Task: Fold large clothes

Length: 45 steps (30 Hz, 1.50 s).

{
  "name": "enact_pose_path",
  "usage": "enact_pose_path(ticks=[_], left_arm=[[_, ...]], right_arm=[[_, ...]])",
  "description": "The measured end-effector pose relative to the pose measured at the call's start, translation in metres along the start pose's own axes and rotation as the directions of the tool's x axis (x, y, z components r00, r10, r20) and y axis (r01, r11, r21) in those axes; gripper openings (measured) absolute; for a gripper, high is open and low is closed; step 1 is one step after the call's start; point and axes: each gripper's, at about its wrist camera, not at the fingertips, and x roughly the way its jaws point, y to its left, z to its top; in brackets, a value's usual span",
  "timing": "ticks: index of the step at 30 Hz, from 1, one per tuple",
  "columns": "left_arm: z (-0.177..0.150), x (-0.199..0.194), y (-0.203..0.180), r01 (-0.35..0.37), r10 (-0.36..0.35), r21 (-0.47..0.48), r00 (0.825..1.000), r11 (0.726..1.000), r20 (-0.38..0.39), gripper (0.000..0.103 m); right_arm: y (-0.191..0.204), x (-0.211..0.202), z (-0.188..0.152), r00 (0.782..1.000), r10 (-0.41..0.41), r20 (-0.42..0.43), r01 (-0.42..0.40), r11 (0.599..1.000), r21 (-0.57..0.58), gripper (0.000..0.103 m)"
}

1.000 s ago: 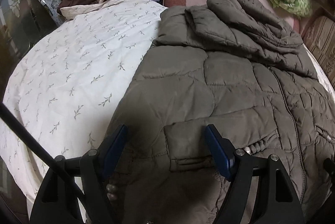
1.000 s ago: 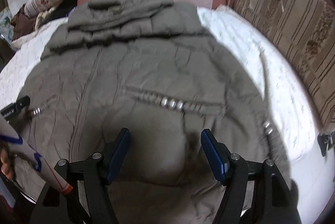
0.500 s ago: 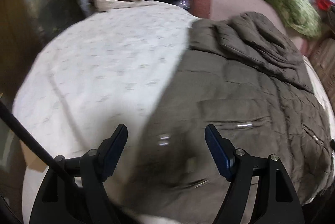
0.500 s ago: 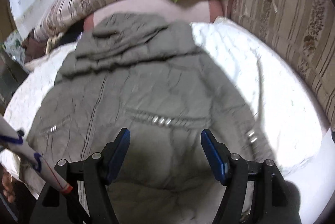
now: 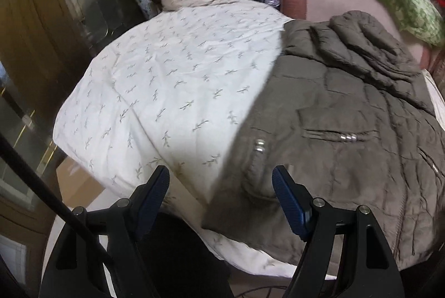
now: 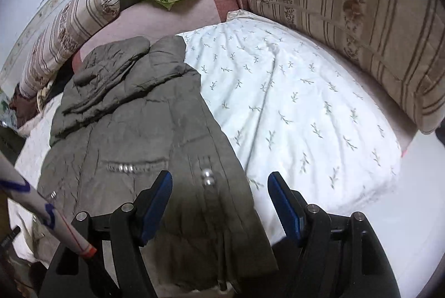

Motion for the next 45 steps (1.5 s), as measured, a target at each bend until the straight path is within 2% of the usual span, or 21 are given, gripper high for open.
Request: enact_pose_path(ticks=[5,12,20,36,38,41,45], left_arm=[[-0.001,-0.017,-0.013,0.021,-0.023,0.034,0.999,0.999,0.046,0.076],[-0.004,-0.022,-0.019,0.048,-0.051,0.049,0.998,0.998,0.044,0.076],[-0.006,-0.014,-0.019,0.060,-0.061,0.054,0.998,0.997,0.027,0.076],[-0.007,0.009,-0.021,0.059,-0.057,0.057,0.998,0.997,-0.032,0.076],[0.000,0.011,-0.016,0.084,-0.083,0.050,0.996,0.995,-0.038,0.076],[0.025,0.018,0.009,0.150,-0.151,-0.027,0.988,0.988,-0.021,0.076],[0.061,0.046,0.040,0.217,-0.221,-0.085,0.974,0.973,-0.043,0.075]], right_arm=[[0.031,-0.009,-0.009,0.999,-0.003,0.036,0.006,0.996,-0.092,0.076],[0.076,-0.006,-0.023,0.999,-0.007,0.038,0.016,0.970,-0.242,0.077],[0.092,0.005,-0.035,0.999,-0.039,0.009,0.040,0.955,-0.293,0.077],[0.089,0.023,-0.039,0.997,-0.061,-0.044,0.047,0.961,-0.274,0.079],[0.086,0.023,-0.036,0.997,-0.055,-0.047,0.041,0.963,-0.266,0.079],[0.072,0.017,-0.021,0.999,-0.029,-0.034,0.021,0.975,-0.219,0.079],[0.027,0.014,0.015,0.999,0.023,-0.039,-0.026,0.996,-0.082,0.081]])
